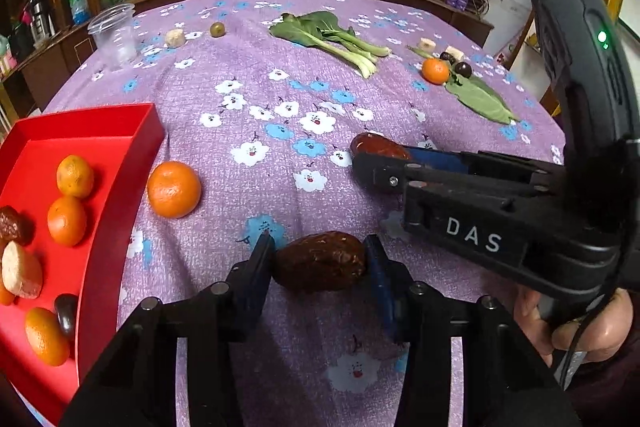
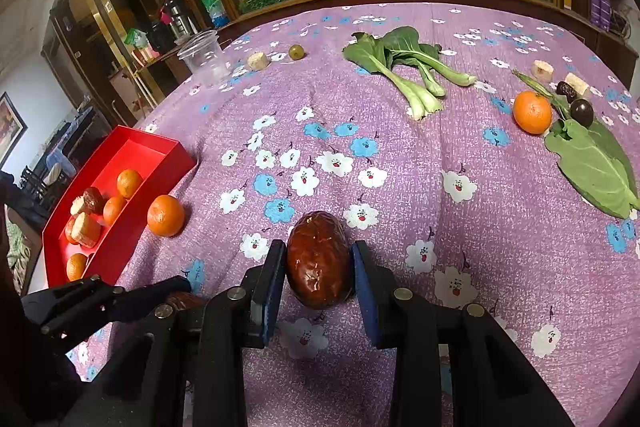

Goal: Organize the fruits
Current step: 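Grasp a red date with right gripper while left gripper grasps another red date, then carry both dates over the red tray and open both grippers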

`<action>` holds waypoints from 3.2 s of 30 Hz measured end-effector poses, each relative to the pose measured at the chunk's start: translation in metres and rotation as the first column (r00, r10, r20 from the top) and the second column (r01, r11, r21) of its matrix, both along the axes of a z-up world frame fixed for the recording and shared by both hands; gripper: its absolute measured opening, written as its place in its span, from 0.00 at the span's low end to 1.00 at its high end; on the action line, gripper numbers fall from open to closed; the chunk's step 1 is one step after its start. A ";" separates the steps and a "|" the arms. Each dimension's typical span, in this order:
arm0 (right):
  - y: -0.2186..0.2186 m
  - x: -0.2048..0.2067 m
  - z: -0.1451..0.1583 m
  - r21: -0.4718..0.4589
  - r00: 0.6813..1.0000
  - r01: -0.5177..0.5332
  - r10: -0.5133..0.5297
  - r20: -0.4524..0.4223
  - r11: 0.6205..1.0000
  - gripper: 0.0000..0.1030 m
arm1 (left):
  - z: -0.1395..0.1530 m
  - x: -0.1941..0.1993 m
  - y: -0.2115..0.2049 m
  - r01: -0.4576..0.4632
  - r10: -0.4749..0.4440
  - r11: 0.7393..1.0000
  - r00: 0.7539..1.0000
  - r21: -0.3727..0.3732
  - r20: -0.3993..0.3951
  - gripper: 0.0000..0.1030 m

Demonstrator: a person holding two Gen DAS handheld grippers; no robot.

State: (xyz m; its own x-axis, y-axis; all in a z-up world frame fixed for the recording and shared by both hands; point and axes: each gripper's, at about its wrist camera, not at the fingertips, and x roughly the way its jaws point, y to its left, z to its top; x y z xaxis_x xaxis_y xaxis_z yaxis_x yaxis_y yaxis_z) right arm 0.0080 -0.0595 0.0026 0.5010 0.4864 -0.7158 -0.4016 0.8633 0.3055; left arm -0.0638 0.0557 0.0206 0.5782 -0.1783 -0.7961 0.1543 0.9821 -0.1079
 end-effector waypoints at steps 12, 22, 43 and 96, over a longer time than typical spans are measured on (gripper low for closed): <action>-0.001 -0.001 0.000 -0.006 1.000 0.016 -0.016 0.016 1.000 0.35 | 0.029 -0.025 0.032 -0.076 0.081 0.995 0.994 -0.061 0.071 0.43; -0.003 -0.013 0.010 -0.034 0.997 0.062 -0.060 0.041 0.998 0.35 | 0.050 -0.053 0.109 -0.249 0.263 0.962 0.957 -0.115 0.123 0.43; 0.139 -0.074 0.055 -0.046 0.966 -0.244 0.247 0.080 0.969 0.36 | 0.040 -0.082 0.225 -0.467 0.499 0.852 0.862 -0.237 0.094 0.43; 0.237 -0.030 0.046 -0.141 0.950 -0.275 0.291 0.114 0.951 0.47 | 0.030 -0.070 0.229 -0.495 0.516 0.850 0.852 -0.178 0.094 0.55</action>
State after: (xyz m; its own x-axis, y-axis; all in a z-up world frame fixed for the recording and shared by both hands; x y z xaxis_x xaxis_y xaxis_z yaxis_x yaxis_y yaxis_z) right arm -0.0221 0.1774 0.0486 0.4494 0.5354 -0.7151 -0.6645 0.7354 0.1329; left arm -0.1336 0.2850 0.0508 0.7177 0.0628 -0.6935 -0.3363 0.9034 -0.2662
